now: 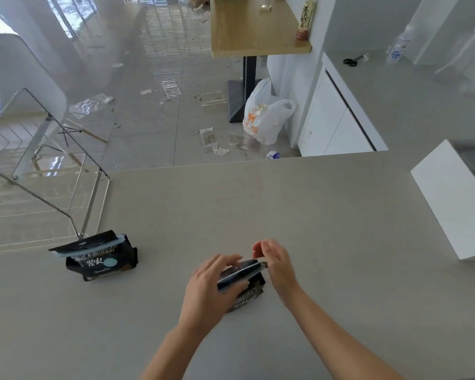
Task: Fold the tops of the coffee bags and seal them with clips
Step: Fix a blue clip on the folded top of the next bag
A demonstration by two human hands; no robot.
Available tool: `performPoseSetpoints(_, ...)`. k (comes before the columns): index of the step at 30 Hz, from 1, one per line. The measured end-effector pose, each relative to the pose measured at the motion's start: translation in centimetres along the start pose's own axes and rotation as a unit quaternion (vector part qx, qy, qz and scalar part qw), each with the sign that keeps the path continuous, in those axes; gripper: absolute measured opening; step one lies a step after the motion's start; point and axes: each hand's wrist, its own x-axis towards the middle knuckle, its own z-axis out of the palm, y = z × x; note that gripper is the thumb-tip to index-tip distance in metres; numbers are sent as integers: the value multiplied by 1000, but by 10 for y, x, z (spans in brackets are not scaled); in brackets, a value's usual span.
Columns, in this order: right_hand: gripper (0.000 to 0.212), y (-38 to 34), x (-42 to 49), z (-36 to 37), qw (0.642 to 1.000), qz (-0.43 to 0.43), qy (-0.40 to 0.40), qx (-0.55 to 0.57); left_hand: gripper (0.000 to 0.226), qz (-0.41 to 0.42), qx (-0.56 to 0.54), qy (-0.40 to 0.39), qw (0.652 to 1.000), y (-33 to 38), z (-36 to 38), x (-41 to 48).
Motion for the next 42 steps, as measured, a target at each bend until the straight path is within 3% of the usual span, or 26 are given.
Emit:
performPoseSetpoints(2,24,-18,-5,4,989,-126,57,-61,37,-12,15,-27,999,-14,-9,-3)
performPoseSetpoints(3,21,-30,-8,8,972,-202,48,-109,34,-24,-6,-29,999,-20,-10,-5)
performPoseSetpoints(6,16,-53,-17,26,901,-321,-82,-280,37,-92,-103,-1,990,-27,-4,-10)
performPoseSetpoints(8,25,-52,-21,41,849,-344,-142,-376,41,-141,-162,17,976,-29,2,-12)
performPoseSetpoints(10,33,-41,-23,48,827,-365,-154,-399,56,-160,-206,21,965,-31,6,-14)
performPoseSetpoints(14,35,-27,-25,47,808,-413,-139,-396,64,-150,-237,19,960,-34,11,-23)
performPoseSetpoints(17,37,-23,-23,44,805,-426,-158,-381,51,-151,-224,44,962,-35,15,-27)
performPoseSetpoints(20,37,-21,-21,43,802,-440,-162,-369,44,-78,-175,63,979,-35,19,-27)
performPoseSetpoints(22,36,-20,-21,45,794,-451,-151,-379,52,-55,-141,81,985,-39,20,-26)
performPoseSetpoints(25,34,-18,-22,48,773,-457,-158,-410,84,-74,-115,85,987,-50,20,-28)
performPoseSetpoints(28,33,-18,-24,48,758,-457,-176,-430,80,-95,-119,29,988,-58,21,-30)
performPoseSetpoints(31,36,-15,-26,47,774,-442,-180,-416,58,-48,-104,3,993,-58,23,-31)
performPoseSetpoints(37,38,-14,-25,46,815,-412,-165,-373,53,-46,-104,-9,994,-63,24,-29)
performPoseSetpoints(39,36,-20,-20,48,825,-394,-176,-364,41,-40,-101,-13,994,-59,17,-23)
performPoseSetpoints(42,34,-31,-13,42,870,-342,-165,-316,22,4,-47,-18,999,-50,6,-16)
